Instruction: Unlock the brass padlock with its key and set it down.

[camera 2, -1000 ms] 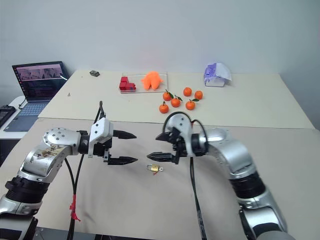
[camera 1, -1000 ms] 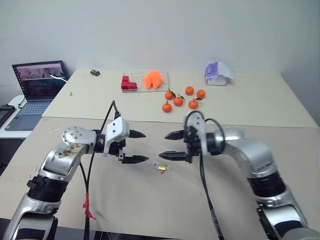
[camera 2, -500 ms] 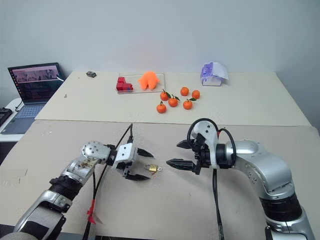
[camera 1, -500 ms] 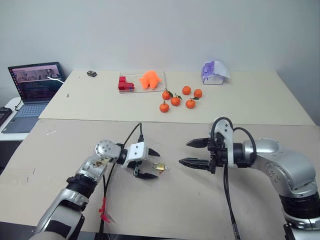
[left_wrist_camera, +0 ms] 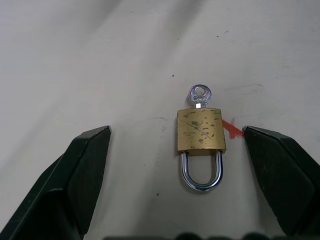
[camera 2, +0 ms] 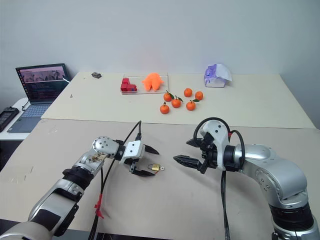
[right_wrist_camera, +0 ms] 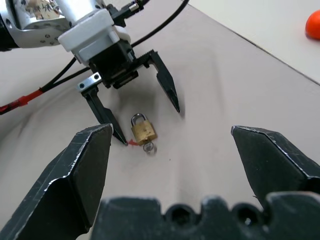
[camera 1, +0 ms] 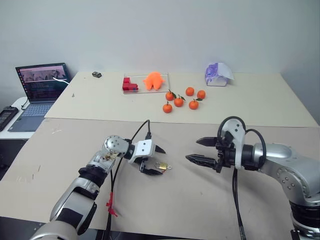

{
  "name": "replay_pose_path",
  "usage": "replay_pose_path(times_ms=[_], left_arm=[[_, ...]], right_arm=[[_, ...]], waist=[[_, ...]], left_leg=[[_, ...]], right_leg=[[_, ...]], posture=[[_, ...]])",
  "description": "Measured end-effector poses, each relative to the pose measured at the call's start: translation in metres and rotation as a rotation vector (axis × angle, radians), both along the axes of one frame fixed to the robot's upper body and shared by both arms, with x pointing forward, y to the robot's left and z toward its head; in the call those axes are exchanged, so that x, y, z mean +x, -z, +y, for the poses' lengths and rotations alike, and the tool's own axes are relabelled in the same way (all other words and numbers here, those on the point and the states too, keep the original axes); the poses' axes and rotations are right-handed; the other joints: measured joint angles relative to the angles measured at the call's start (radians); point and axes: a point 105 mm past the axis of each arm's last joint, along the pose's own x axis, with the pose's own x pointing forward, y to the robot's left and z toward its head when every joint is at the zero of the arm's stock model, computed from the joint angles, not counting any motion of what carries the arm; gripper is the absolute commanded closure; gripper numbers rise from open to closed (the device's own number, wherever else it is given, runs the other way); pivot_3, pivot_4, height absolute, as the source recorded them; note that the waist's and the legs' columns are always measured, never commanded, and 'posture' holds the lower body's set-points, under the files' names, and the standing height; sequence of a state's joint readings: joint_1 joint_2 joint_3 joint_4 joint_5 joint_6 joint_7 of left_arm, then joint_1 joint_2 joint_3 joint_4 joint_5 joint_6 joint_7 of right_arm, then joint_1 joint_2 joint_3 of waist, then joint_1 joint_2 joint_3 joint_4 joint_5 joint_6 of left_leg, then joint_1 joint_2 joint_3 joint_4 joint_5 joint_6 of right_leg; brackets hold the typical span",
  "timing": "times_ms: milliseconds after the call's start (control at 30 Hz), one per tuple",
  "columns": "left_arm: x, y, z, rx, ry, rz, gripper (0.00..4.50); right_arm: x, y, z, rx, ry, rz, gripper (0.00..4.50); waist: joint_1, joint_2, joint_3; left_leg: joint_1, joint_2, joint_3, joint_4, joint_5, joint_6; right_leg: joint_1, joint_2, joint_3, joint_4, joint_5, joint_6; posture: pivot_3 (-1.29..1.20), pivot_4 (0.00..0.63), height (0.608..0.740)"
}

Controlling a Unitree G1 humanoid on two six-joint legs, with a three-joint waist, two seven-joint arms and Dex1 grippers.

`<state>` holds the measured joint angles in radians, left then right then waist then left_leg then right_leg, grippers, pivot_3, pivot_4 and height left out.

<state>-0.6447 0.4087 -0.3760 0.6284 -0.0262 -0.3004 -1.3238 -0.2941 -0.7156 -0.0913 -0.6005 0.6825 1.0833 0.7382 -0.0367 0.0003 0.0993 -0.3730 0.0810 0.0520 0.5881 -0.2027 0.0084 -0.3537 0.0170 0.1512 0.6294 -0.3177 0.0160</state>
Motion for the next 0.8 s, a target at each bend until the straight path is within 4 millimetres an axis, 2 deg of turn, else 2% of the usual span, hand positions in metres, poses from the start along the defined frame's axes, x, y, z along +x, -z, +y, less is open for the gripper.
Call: replay_pose_path(times_ms=[67, 167, 233, 367, 467, 800], left_arm=[[0.000, 0.000, -0.001, -0.001, 0.002, 0.001, 0.00], [-0.002, 0.001, -0.001, 0.004, 0.008, 0.012, 0.72], [-0.004, 0.003, -0.001, 0.007, 0.015, 0.025, 1.31], [-0.009, 0.006, -0.001, 0.008, 0.016, 0.056, 2.81], [-0.013, 0.008, -0.001, 0.004, 0.011, 0.073, 3.69], [-0.015, 0.007, -0.004, -0.007, -0.035, 0.099, 3.70]], right_arm=[[0.000, 0.000, 0.000, 0.000, 0.005, 0.001, 0.02], [0.002, 0.000, -0.002, -0.009, 0.019, -0.005, 0.00], [0.002, -0.001, -0.002, -0.013, 0.024, -0.008, 0.00], [0.004, -0.003, -0.002, -0.016, 0.033, -0.019, 0.00], [0.004, -0.003, -0.003, -0.019, 0.035, -0.021, 0.00], [0.004, -0.002, -0.005, -0.040, 0.033, -0.015, 0.00]], waist=[[0.001, 0.000, 0.000], [0.001, 0.000, 0.000], [0.001, 0.001, 0.000], [0.004, 0.002, -0.001], [0.005, 0.002, -0.002], [0.014, 0.003, -0.002]], left_leg=[[0.000, 0.000, 0.000, 0.000, 0.000, 0.000], [0.000, 0.000, -0.001, 0.000, 0.000, 0.000], [0.000, 0.000, -0.001, 0.000, 0.000, 0.000], [0.000, -0.001, -0.001, 0.001, 0.000, 0.000], [0.001, -0.002, -0.001, 0.001, 0.000, 0.000], [0.000, -0.002, -0.001, 0.001, 0.000, 0.000]], right_leg=[[0.000, 0.000, 0.000, 0.000, 0.000, 0.000], [0.000, 0.000, 0.000, 0.000, 0.000, 0.000], [0.000, 0.000, 0.000, 0.000, 0.000, 0.000], [0.001, -0.001, 0.000, 0.000, 0.000, 0.001], [0.001, -0.002, 0.000, 0.000, 0.000, 0.001], [0.001, -0.002, 0.000, -0.001, 0.000, 0.001]], posture=[[0.00, 0.150, 0.724], [0.00, 0.150, 0.724], [0.00, 0.150, 0.724], [0.00, 0.150, 0.724], [0.00, 0.150, 0.724], [0.00, 0.150, 0.724]])
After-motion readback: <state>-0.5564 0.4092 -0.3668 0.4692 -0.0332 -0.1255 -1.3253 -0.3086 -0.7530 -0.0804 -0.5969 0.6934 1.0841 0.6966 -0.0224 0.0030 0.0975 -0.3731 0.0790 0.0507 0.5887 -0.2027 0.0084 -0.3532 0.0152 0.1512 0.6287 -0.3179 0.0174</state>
